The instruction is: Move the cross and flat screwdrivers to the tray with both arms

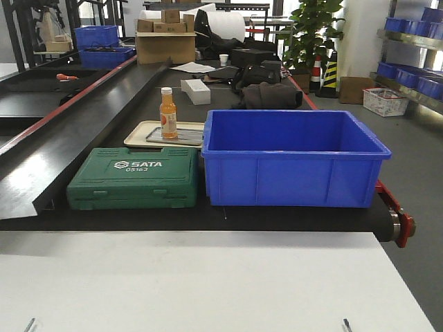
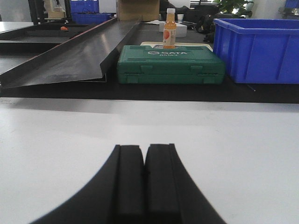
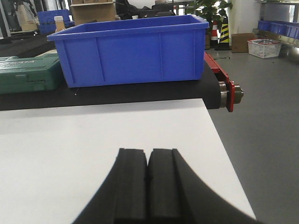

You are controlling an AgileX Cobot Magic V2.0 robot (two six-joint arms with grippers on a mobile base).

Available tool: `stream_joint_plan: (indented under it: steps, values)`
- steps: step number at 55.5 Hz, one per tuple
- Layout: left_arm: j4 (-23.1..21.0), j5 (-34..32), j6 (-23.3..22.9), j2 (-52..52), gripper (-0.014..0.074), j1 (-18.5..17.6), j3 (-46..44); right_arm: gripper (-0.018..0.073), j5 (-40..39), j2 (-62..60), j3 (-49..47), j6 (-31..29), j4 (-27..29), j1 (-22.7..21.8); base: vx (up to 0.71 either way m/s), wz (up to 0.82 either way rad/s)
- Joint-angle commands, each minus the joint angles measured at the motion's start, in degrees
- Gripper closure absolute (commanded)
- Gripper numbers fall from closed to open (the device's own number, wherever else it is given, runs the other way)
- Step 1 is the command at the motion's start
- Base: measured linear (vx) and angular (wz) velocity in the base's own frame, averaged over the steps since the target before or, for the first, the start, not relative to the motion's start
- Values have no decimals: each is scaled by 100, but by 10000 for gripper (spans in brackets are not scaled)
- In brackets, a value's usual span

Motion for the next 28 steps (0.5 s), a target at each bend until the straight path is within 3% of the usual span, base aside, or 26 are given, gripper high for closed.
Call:
stream_joint_plan:
  steps: [1,28]
  values:
    - [-13,-521,-36,-20,602,-14,-143,567,-474,-30,40,-11,-57,-15,0,0]
    - [-13,-549,-36,-20,602,-14,-143,567,-474,-30,40,-11,-57,-15,0,0]
